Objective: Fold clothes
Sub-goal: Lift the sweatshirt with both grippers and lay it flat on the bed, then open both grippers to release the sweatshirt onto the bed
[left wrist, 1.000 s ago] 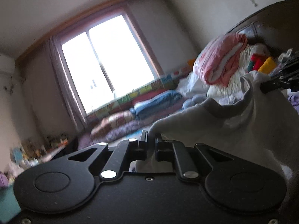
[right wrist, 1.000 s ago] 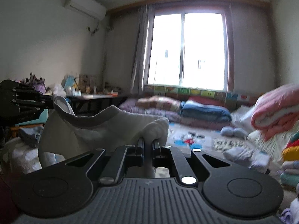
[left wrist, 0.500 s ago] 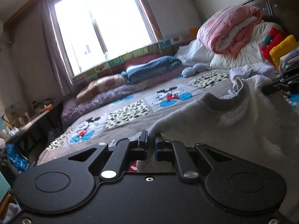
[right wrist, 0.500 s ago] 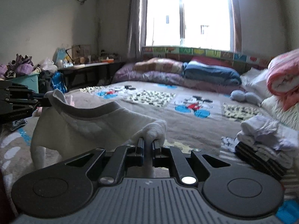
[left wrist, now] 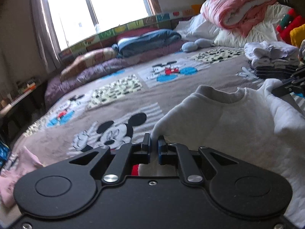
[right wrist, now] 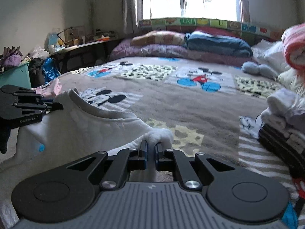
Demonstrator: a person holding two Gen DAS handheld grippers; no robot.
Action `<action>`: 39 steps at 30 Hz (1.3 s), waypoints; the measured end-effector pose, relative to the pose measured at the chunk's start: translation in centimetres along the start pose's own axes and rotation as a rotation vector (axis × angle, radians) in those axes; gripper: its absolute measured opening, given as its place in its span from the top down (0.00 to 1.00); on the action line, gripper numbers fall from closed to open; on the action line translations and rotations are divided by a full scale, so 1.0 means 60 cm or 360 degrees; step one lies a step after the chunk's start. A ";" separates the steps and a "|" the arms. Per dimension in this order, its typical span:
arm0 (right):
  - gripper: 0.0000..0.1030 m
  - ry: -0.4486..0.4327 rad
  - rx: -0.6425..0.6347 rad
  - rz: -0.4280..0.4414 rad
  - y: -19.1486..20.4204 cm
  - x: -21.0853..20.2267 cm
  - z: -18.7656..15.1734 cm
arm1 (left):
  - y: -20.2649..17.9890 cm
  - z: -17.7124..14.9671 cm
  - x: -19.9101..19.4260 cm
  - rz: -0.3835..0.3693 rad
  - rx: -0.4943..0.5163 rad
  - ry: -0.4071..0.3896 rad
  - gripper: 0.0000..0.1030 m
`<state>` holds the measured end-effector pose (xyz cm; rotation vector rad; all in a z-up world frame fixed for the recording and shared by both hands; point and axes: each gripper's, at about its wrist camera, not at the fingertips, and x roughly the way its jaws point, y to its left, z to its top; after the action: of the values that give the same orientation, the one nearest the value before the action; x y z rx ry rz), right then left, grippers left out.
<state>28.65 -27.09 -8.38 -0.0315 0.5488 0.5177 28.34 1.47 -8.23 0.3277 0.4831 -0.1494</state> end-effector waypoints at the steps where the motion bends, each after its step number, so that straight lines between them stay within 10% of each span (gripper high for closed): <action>1: 0.91 0.0019 0.0011 0.0003 -0.004 0.011 0.001 | 0.002 -0.001 0.011 -0.0011 -0.0016 0.0024 0.94; 15: 0.91 0.0263 0.0296 0.0107 -0.053 0.120 -0.014 | 0.039 -0.017 0.144 -0.0236 -0.0335 0.0421 0.92; 23: 0.90 0.0151 0.0605 0.0173 -0.085 0.111 -0.043 | 0.077 -0.018 0.162 -0.0181 -0.0590 0.0576 0.56; 27: 0.77 0.0098 0.0768 0.0167 -0.100 0.086 -0.042 | 0.093 -0.019 0.126 -0.0097 -0.0667 0.0552 0.42; 30: 0.46 0.0069 0.0798 0.0104 -0.106 0.051 -0.043 | 0.113 -0.026 0.085 -0.0055 -0.0749 0.0511 0.40; 39: 0.44 0.0028 0.0958 0.0055 -0.098 -0.065 -0.111 | 0.163 -0.092 -0.067 0.0000 -0.1132 0.0440 0.34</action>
<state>25.37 -35.10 -12.73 0.5479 0.7055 0.3696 24.54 12.82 -8.24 -0.3542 0.7735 0.0744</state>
